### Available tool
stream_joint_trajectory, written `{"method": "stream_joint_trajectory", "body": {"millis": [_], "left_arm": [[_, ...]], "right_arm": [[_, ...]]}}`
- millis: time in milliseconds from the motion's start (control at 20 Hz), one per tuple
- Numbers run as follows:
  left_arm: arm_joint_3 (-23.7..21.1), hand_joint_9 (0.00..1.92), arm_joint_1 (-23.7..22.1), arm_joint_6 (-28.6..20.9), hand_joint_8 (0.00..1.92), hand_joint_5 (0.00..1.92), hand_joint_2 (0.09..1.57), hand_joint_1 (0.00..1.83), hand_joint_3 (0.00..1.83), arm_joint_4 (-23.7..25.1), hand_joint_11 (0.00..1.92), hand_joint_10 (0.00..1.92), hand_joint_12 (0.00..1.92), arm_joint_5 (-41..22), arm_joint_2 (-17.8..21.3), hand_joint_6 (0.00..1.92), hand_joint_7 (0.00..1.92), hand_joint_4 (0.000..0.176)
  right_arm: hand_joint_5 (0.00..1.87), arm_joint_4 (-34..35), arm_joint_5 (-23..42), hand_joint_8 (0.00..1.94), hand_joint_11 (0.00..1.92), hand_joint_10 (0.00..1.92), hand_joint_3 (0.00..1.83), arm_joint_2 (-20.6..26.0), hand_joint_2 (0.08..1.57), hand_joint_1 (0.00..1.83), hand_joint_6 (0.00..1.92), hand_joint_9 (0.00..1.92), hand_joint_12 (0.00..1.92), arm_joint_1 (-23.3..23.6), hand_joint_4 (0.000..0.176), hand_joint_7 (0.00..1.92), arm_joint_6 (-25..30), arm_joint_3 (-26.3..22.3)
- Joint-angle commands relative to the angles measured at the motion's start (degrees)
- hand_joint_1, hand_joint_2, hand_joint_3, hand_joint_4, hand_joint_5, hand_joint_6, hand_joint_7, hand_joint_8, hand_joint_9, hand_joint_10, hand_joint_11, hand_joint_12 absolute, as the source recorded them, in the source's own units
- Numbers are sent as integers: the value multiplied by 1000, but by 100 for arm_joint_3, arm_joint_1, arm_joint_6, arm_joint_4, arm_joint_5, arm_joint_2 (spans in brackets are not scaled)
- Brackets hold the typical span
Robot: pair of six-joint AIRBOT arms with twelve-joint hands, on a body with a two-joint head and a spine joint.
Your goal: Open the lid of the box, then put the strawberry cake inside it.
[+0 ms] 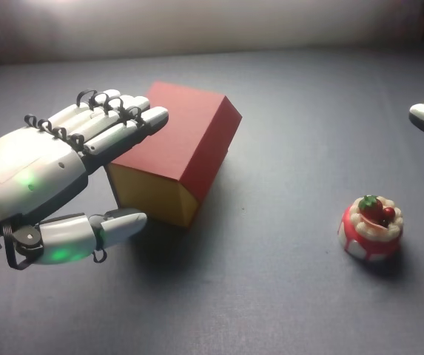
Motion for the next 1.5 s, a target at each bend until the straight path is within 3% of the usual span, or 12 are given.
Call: {"method": "stream_joint_trajectory", "body": {"millis": [0,50,150,300,500,700,750,1000,1150,1250,1300,1450], "left_arm": [[21,0,-20,-31,0,0,1296,381,21,-54,0,0,0,-725,6,0,0,64],[21,0,-16,-31,0,0,1292,406,15,-54,0,0,0,-726,6,0,0,74],[21,0,-7,-32,0,0,1299,394,9,-55,0,0,0,-716,4,0,0,57],[45,0,-36,-31,0,0,1288,474,0,-54,0,0,0,-602,-25,0,0,59],[221,0,-306,-29,0,0,1192,776,0,-52,0,0,0,-402,-259,0,0,115],[422,0,-600,-28,0,0,1159,791,0,-51,0,0,0,-113,-528,0,0,172],[473,0,-649,-29,0,0,1147,841,0,-52,0,0,0,-33,-594,0,0,175],[706,0,-916,-29,0,0,1122,892,0,-73,0,0,0,333,-917,0,0,176],[824,0,-1011,-30,0,0,1135,947,0,-158,0,0,0,421,-1104,0,0,154],[916,0,-1091,-30,0,0,1125,963,0,-178,0,0,0,508,-1220,0,0,158],[957,0,-1136,-30,0,0,1088,1006,0,-179,0,0,0,587,-1254,0,0,102],[1073,0,-1228,-25,0,0,1114,999,0,-198,0,0,0,758,-1341,0,0,112]], "right_arm": [[0,14,727,0,0,0,35,-3,1271,482,0,0,0,17,0,0,20,12],[0,14,727,0,0,0,32,-6,1280,468,0,0,0,17,0,0,20,13],[0,14,727,0,0,0,23,-6,1284,480,0,0,0,16,0,0,20,13],[0,14,727,0,0,0,20,-19,1288,473,0,0,0,16,0,0,20,15],[0,18,727,0,0,0,13,-19,1296,439,0,0,0,13,0,0,20,17],[0,25,727,0,0,0,7,-19,1294,449,0,0,0,13,0,0,20,22],[0,25,727,0,0,0,5,-19,1293,418,0,0,0,12,0,0,20,23],[0,35,727,0,0,0,4,-22,1300,416,0,0,0,-15,0,0,28,23],[0,36,726,0,0,0,4,-34,1307,344,0,0,0,-37,0,0,45,27],[0,45,726,0,0,0,4,-42,1307,320,0,0,0,-57,0,0,70,37],[0,45,726,0,0,0,6,-43,1314,317,0,0,0,-65,0,0,80,39],[0,58,727,0,0,0,4,-53,1314,291,0,0,0,-76,0,0,84,43]]}}
